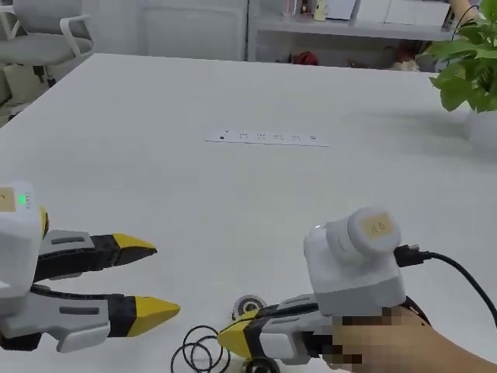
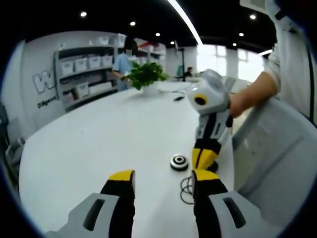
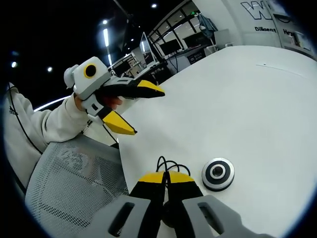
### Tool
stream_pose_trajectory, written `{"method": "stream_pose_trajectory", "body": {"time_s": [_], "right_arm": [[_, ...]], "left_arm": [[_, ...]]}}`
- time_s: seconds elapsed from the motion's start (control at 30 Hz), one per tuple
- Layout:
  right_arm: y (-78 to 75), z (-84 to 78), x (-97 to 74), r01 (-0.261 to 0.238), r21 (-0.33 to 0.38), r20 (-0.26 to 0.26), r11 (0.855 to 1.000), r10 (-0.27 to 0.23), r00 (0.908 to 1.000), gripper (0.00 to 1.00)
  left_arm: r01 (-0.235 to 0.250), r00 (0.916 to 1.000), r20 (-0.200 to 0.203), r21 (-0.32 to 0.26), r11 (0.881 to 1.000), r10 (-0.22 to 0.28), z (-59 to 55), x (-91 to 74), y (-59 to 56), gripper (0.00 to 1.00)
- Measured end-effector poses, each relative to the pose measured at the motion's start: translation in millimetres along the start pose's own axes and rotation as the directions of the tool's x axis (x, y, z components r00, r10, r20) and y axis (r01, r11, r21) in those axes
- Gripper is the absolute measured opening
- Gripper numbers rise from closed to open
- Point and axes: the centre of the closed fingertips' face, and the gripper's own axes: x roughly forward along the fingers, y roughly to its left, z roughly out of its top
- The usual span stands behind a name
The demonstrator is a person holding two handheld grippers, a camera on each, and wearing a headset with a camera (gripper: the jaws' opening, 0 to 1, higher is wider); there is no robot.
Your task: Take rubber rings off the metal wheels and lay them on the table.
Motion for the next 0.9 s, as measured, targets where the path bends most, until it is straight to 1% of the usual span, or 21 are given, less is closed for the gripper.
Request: {"method": "stream_pose_trajectory", "body": {"time_s": [0.17,0.3,0.47,0.53,0.6,0.9], "right_arm": [[2.6,-10.5,6.0,-0.005,-0.020,-0.046,1.000,0.004,0.9989,0.00],[-0.3,-14.2,7.7,0.020,-0.061,-0.067,0.998,-0.024,0.9974,0.00],[-6.5,-16.2,7.5,0.042,-0.058,-0.073,0.997,-0.046,0.9963,0.00],[-9.9,-16.6,6.7,0.058,-0.059,-0.072,0.997,-0.062,0.9954,0.02],[-11.5,-16.4,5.9,0.064,-0.059,-0.071,0.996,-0.068,0.9951,0.03],[-19.1,-6.3,-4.5,0.084,-0.057,-0.035,0.995,-0.086,0.9956,0.05]], "left_arm": [[0.007,1.0000,-0.007,-0.001,1.000,-0.007,-1.8,1.2,-1.3,0.47],[0.017,0.9997,-0.018,0.000,1.000,-0.017,-4.2,2.6,-3.4,0.47],[0.025,0.9993,-0.027,0.004,1.000,-0.025,-5.4,3.5,-5.8,0.46],[0.024,0.9993,-0.028,0.002,1.000,-0.024,-5.6,3.4,-5.7,0.46],[0.024,0.9993,-0.029,0.000,1.000,-0.024,-5.8,3.4,-5.8,0.46],[0.036,0.9988,-0.035,0.010,0.999,-0.035,-5.3,5.7,-9.5,0.47]]}}
